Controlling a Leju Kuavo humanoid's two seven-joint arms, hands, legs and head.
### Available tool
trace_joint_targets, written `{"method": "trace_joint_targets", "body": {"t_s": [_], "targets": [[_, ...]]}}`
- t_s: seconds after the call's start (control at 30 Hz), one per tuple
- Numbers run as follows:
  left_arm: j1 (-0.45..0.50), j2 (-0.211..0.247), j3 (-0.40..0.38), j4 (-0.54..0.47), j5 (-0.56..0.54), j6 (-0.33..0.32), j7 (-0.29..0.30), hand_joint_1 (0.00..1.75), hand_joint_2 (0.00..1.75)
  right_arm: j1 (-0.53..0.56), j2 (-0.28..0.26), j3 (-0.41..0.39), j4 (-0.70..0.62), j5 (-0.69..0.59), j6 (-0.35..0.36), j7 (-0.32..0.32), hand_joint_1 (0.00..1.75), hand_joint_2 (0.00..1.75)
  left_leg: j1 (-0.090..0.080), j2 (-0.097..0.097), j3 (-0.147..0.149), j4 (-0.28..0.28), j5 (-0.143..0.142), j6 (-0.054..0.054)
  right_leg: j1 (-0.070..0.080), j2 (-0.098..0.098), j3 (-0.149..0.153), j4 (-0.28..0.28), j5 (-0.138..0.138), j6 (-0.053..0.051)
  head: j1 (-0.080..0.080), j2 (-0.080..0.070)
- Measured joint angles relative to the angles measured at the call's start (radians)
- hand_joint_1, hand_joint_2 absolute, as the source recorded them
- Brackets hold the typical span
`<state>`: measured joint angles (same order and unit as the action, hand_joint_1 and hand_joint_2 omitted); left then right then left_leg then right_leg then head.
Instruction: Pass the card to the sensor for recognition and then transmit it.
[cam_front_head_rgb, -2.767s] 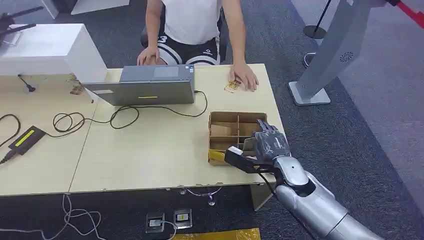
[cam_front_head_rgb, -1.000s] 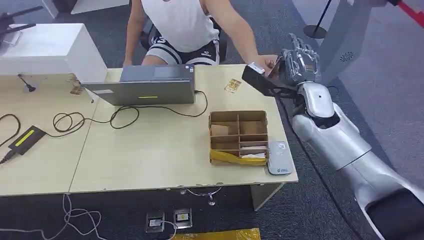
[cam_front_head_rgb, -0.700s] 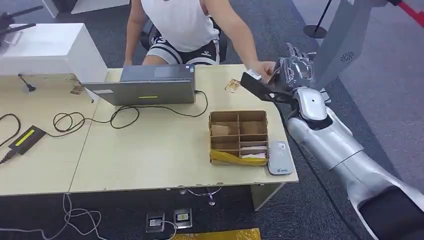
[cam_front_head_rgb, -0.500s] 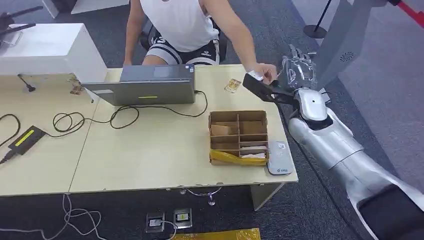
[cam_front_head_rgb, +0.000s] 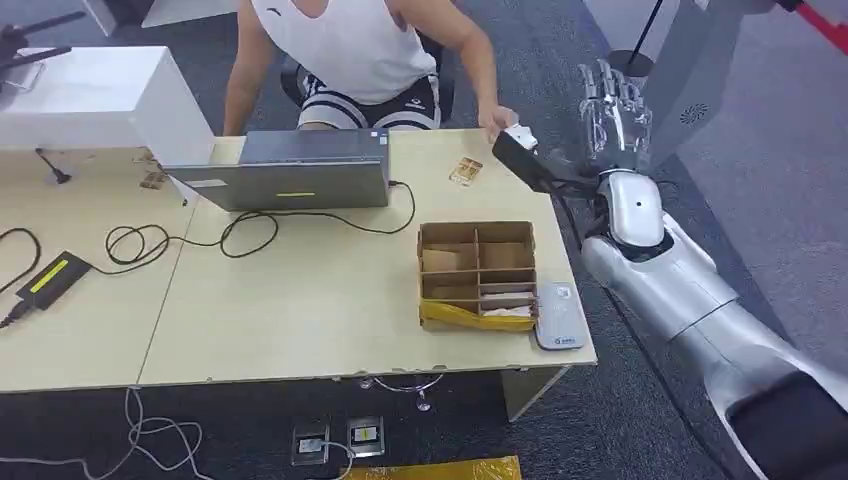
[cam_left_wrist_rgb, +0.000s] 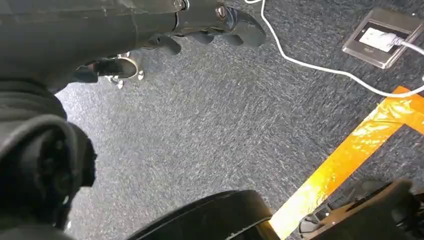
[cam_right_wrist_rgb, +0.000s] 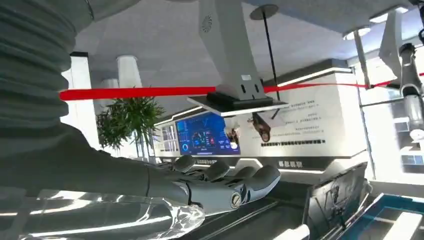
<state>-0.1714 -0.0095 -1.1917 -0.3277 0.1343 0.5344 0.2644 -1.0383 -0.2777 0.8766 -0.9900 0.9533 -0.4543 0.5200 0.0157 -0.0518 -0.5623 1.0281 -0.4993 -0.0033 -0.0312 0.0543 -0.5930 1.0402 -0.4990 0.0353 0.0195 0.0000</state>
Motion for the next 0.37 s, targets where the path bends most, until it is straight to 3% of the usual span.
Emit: {"method": "trace_joint_targets", "body": {"t_s": [0.17,0.27,0.37], "targets": [[0.003,0.001,0.001,0.000,0.004,0.010,-0.002,0.00,0.00,0.022,-0.057,-0.006,-0.084,0.134,0.041,0.036,0.00,1.75,0.000,0.001,0.001,0.000,0.000,0.000,0.000,0.000,0.000,0.000,0.000,0.000,0.000,0.000],[0.023,0.003,0.005,0.000,0.023,0.024,-0.008,0.00,0.00,0.059,-0.147,-0.032,-0.177,0.225,0.097,0.054,0.00,1.75,0.000,-0.001,0.001,0.001,0.000,0.000,0.000,0.000,0.000,-0.001,0.000,0.000,0.000,0.000],[0.051,0.008,0.012,0.001,0.046,0.045,-0.018,0.00,0.00,0.114,-0.265,-0.073,-0.281,0.258,0.092,0.101,0.00,1.75,0.000,0.000,0.001,0.001,-0.001,0.001,0.000,0.000,0.000,-0.002,0.000,0.000,-0.001,0.000]]}}
